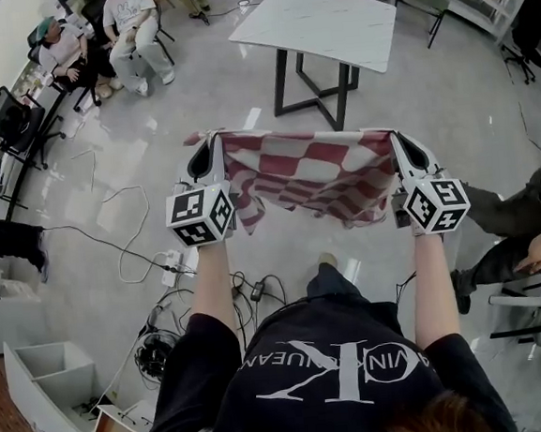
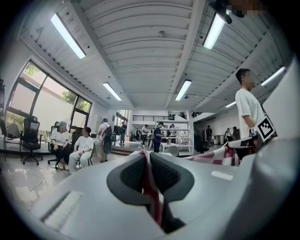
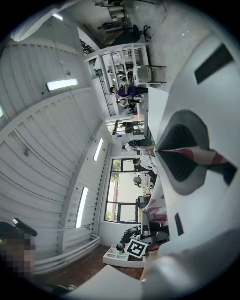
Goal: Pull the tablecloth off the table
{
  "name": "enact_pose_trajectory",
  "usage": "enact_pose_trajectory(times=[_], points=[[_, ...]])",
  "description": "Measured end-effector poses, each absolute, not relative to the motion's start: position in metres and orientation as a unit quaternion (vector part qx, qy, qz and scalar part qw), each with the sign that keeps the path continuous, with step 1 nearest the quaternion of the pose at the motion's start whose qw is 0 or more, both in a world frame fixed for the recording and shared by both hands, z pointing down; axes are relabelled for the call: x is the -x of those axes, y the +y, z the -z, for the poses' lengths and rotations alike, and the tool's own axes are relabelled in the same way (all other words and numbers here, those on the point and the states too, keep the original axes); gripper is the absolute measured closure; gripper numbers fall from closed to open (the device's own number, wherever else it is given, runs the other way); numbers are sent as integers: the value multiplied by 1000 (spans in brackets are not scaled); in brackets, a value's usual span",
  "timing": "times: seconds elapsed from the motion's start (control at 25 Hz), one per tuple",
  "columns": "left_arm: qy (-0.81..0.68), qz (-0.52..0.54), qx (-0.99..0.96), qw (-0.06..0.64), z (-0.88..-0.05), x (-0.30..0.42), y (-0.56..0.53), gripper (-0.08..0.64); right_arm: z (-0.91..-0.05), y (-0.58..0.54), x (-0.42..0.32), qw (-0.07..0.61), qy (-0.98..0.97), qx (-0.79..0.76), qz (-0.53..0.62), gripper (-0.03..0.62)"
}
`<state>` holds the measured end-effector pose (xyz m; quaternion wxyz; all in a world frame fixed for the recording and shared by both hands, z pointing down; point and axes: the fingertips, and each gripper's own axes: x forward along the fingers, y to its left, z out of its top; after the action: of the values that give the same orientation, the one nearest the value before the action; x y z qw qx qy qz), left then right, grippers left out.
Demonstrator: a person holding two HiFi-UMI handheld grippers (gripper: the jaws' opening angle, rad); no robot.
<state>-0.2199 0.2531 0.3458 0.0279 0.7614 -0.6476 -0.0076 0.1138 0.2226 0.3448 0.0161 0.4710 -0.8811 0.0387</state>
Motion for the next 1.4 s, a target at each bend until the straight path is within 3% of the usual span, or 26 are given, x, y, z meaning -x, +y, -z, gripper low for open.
enact_pose_trajectory(times=[1.4], points=[[-658,56,-751,-11,-303,211,268,535,-301,233,-124,-21,-883,-468,-12,580]])
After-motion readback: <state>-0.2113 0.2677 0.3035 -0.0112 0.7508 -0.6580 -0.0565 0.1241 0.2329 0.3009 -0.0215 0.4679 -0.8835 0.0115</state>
